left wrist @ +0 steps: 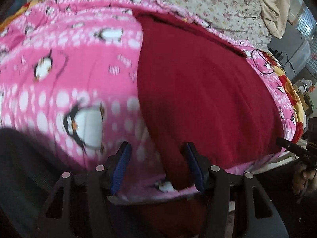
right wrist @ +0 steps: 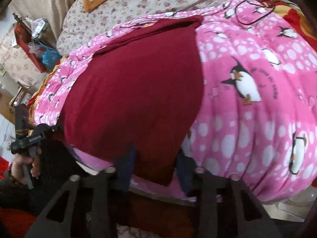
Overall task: Fold small clothes
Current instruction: 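Grasp the sweater side edge with both grippers and fold it over lengthwise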
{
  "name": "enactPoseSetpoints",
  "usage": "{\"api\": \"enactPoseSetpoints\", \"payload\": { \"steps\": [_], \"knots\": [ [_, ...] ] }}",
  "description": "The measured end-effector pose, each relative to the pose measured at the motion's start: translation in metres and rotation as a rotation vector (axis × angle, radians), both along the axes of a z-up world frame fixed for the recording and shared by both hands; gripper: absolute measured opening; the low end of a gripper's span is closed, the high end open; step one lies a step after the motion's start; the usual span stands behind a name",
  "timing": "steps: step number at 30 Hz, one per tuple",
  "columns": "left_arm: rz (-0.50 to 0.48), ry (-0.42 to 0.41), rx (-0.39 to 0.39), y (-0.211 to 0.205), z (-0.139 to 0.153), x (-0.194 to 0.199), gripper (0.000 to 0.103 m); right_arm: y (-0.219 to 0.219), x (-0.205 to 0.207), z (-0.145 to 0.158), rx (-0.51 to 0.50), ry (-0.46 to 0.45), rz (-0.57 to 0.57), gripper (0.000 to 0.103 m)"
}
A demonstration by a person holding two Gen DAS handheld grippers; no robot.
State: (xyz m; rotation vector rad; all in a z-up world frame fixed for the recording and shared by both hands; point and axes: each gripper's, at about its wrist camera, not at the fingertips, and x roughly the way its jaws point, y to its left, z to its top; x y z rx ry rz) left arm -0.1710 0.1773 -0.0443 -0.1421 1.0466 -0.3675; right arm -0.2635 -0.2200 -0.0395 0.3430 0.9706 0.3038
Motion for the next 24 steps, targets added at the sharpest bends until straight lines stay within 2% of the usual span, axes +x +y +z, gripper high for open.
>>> {"api": "enactPoseSetpoints", "payload": {
  "steps": [3, 4, 5, 6, 7, 9, 11, 14, 17, 20, 24],
  "knots": [
    [-0.004, 0.001, -0.023, -0.001, 0.000, -0.001, 0.040, -0.002, 0.001, -0.002, 0.029, 0.012, -0.001, 0.029],
    [-0.005, 0.000, -0.038, 0.000, 0.001, -0.001, 0.036, -0.002, 0.001, -0.002, 0.034, 0.017, -0.001, 0.028],
    [-0.002, -0.001, -0.051, 0.001, 0.001, -0.001, 0.021, -0.003, 0.000, -0.003, 0.045, 0.020, -0.002, 0.028],
    [-0.001, -0.005, -0.060, 0.002, 0.002, -0.001, 0.014, -0.004, 0.000, -0.002, 0.065, 0.018, -0.003, 0.028],
    [0.000, -0.017, -0.066, 0.003, 0.004, -0.001, 0.000, -0.005, 0.000, -0.002, 0.084, 0.015, -0.002, 0.026],
    [-0.009, -0.040, -0.080, 0.002, 0.008, -0.003, 0.000, -0.007, -0.002, 0.001, 0.139, -0.010, 0.013, 0.022],
    [-0.021, -0.069, -0.060, -0.002, 0.011, -0.005, 0.000, -0.007, -0.005, 0.005, 0.145, -0.028, 0.024, 0.021],
    [-0.028, -0.061, -0.034, -0.008, 0.007, -0.002, 0.000, -0.006, -0.001, -0.003, 0.119, 0.018, 0.006, 0.021],
    [-0.013, -0.032, -0.076, -0.004, 0.004, 0.005, 0.000, -0.010, 0.001, -0.009, 0.138, 0.055, -0.028, 0.027],
    [0.000, -0.004, -0.125, 0.001, 0.002, 0.012, 0.000, -0.009, -0.001, -0.006, 0.166, 0.032, -0.018, 0.030],
    [0.018, 0.015, -0.168, 0.005, 0.001, 0.016, 0.000, 0.004, 0.005, -0.006, 0.103, -0.002, 0.028, 0.032]
  ]
}}
